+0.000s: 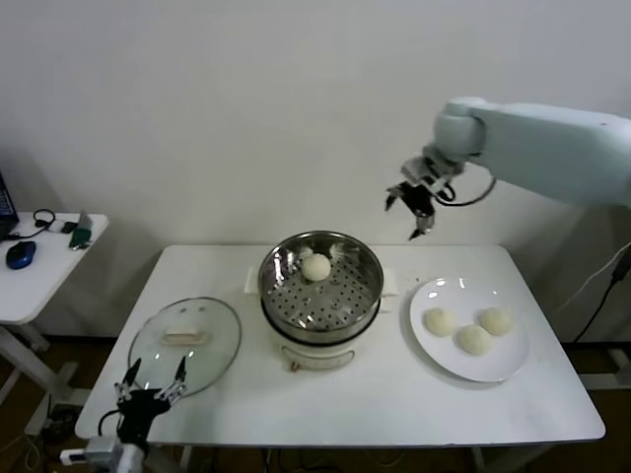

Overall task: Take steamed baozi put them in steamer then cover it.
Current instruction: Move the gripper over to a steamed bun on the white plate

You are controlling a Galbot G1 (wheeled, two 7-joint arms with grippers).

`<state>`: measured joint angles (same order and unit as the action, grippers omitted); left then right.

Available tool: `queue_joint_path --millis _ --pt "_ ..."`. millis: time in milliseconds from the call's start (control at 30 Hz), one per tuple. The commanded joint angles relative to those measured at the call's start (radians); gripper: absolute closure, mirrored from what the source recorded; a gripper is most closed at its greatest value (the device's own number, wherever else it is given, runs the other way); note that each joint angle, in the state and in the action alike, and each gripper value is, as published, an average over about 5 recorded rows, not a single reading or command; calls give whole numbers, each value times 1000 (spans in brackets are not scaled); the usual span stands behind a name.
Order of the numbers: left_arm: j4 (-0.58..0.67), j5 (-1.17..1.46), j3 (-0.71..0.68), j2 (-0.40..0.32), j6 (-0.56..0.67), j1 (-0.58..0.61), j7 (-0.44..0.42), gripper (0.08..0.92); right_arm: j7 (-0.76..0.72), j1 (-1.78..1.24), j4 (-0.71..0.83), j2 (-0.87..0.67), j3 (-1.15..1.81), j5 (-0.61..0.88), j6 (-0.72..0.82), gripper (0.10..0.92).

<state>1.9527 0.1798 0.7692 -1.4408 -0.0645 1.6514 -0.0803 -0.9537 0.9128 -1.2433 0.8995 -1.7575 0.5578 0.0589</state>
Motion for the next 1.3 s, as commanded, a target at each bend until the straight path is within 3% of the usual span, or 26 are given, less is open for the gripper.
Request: queue_joint_path --millis 33,467,900,1033,1300 --pt "-3 0 -5 2 -4 -9 -1 177 134 -117 -226 -304 -39 84 348 203" --pt "1 -4 6 3 12 8 0 177 126 -553 60 -145 296 -145 312 203" --pt "-13 1 15 -2 20 15 2 177 81 -680 326 6 363 -233 245 209" --pt "-19 2 18 -1 19 9 2 177 82 -688 374 34 377 -235 227 255" --pt "-20 3 20 -3 16 2 4 177 60 -653 355 34 373 -215 210 437"
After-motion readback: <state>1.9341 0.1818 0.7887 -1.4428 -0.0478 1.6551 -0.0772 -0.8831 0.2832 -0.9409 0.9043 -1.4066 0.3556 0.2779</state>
